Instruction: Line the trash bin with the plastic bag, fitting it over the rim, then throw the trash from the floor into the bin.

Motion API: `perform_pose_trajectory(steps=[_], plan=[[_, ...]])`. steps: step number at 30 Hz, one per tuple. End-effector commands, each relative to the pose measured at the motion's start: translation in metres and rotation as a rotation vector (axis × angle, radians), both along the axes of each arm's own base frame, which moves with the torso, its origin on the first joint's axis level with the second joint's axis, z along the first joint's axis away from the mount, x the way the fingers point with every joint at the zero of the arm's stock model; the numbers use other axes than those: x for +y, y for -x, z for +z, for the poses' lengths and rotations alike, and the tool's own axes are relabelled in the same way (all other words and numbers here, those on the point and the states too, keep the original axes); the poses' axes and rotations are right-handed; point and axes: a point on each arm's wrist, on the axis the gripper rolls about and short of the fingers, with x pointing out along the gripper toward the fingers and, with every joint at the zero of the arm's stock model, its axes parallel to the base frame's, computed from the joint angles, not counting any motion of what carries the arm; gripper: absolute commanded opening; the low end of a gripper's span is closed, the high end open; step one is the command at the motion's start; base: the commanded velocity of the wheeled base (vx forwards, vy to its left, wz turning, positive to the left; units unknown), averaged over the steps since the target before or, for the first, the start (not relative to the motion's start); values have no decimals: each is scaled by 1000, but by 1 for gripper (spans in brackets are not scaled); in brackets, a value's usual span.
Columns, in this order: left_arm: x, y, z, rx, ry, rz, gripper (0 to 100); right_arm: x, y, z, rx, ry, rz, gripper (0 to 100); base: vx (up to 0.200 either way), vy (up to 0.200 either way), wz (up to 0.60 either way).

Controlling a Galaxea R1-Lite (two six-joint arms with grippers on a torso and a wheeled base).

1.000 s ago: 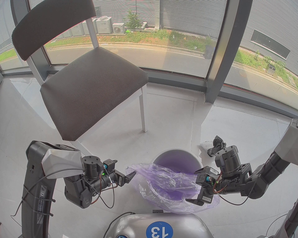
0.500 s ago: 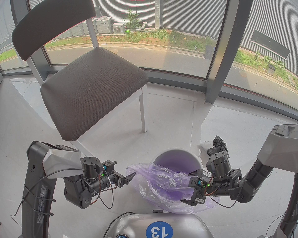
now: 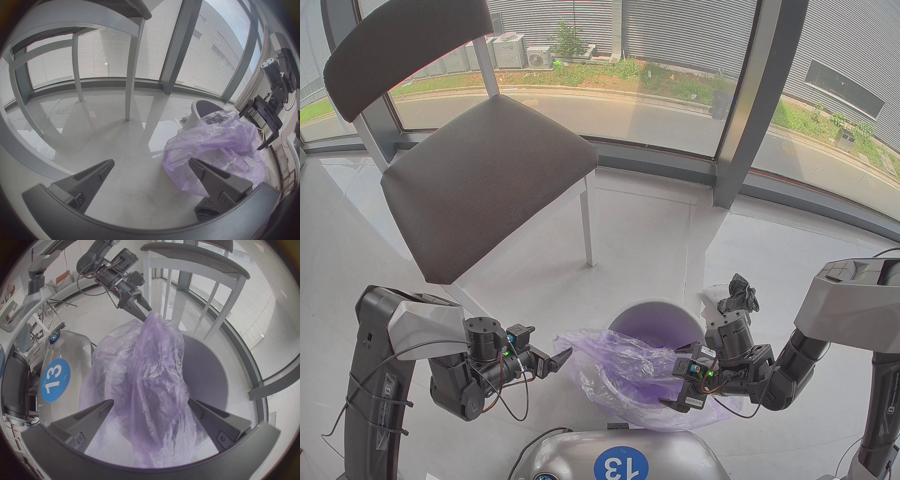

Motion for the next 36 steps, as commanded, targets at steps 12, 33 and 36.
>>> perform_pose_trajectory(steps=[12,33,36], plan=[[0,0,0,1,0,0,100,-3,-8,18,-49,-30,-23,0,0,0,0],[18,1,17,-39,104,-85,100,-29,-53,56,-151,-180,-211,0,0,0,0],[25,4,20,-26,153,-128,100,-33,-59,59,-165,-187,-226,0,0,0,0]])
